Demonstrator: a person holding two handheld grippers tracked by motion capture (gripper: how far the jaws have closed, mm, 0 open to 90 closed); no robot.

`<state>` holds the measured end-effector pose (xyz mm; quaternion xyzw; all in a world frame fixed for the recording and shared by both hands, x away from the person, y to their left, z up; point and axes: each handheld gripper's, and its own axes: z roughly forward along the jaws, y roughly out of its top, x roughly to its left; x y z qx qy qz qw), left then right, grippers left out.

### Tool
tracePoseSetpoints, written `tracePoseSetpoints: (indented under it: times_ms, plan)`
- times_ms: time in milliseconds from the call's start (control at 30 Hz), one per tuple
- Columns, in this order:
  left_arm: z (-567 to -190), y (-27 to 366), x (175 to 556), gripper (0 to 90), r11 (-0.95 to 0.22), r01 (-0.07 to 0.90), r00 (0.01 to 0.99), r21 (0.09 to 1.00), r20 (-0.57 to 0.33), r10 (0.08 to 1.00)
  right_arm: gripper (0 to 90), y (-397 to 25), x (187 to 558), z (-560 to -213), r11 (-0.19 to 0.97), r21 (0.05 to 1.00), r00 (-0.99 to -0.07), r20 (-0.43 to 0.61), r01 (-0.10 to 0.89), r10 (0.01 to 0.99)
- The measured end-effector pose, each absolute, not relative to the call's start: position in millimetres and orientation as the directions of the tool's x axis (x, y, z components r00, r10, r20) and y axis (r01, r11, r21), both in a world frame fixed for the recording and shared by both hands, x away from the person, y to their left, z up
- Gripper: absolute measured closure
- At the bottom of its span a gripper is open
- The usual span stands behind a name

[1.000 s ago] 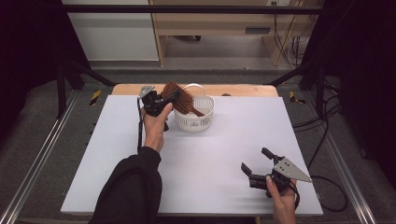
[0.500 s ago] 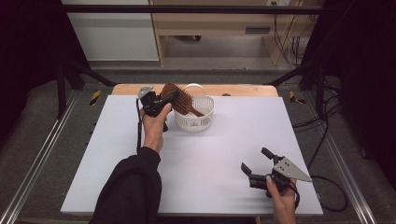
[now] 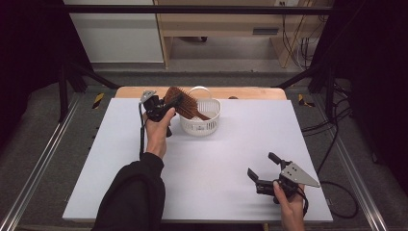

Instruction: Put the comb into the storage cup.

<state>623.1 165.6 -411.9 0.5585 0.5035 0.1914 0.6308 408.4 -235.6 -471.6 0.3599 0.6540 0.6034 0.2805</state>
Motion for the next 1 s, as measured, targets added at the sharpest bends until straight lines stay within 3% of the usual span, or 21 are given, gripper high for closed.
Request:
tracePoseSetpoints:
  times_ms: [1000]
  plan:
    - [-412.1, 175.4, 624.2, 31.2, 0.261, 0.305, 0.390, 0.916, -0.370, 0.843, 2.1, -235.7, 408.4, -472.1, 0.016, 0.991, -0.586, 0.068, 0.136, 0.807]
